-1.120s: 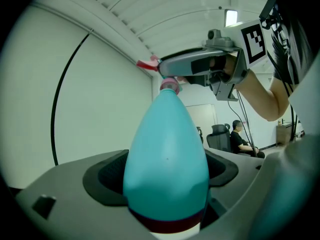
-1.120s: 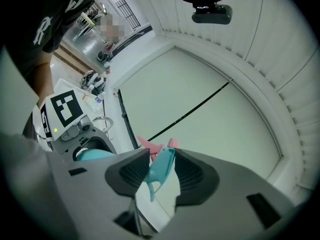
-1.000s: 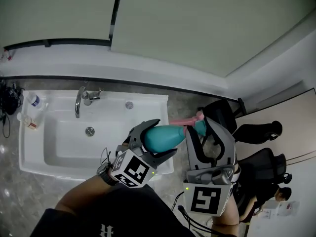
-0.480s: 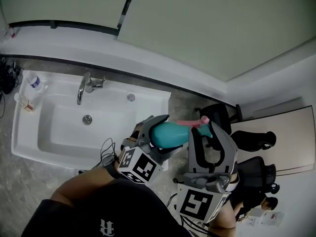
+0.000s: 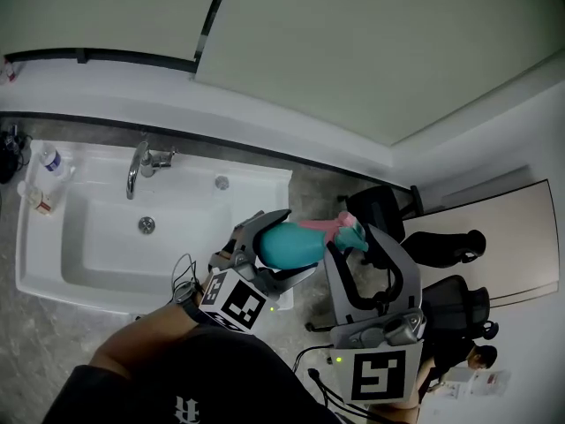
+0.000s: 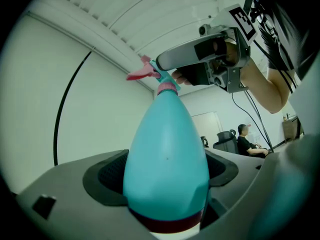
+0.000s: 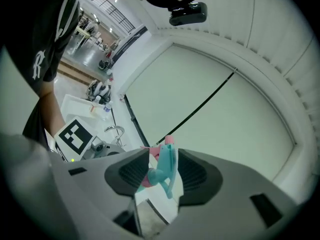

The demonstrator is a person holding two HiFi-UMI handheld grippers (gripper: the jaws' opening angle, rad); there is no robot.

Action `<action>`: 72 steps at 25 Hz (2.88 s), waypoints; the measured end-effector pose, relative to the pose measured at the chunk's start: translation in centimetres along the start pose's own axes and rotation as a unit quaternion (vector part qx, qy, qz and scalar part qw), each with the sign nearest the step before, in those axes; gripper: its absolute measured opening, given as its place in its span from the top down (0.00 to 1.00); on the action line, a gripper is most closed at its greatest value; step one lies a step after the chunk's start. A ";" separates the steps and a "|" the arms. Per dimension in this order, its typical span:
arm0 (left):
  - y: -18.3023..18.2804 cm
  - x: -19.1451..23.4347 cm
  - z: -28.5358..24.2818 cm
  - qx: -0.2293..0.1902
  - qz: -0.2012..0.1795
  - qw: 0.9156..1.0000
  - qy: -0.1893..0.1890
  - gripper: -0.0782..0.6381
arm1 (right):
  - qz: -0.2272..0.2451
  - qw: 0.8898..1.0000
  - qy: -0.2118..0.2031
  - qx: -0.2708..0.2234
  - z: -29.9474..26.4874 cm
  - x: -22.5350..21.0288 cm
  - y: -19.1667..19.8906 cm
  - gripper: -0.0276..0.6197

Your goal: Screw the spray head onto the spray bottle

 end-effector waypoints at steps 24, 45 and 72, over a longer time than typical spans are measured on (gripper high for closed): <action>-1.9 0.9 1.3 -0.021 -0.021 0.999 0.030 0.29 | -0.243 0.888 -0.344 -0.183 -3.8 -3.7 4.7 0.71; -2.5 2.0 -0.1 0.045 -0.042 0.988 -0.138 0.29 | -0.368 0.913 -0.062 -0.164 -4.9 -0.6 3.8 0.75; -1.5 4.5 0.9 -0.021 0.027 0.999 0.041 0.29 | -0.373 0.883 -0.233 -0.161 -2.5 -1.4 4.5 0.71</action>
Point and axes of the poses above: the fingertips, and each gripper's own axes: z backward along the fingers, x to its left, y out of its underside, the point moved 10 cm from there along z, backward along the fingers, and after that the axes turned 14 degrees about x, right-handed, at the moved point
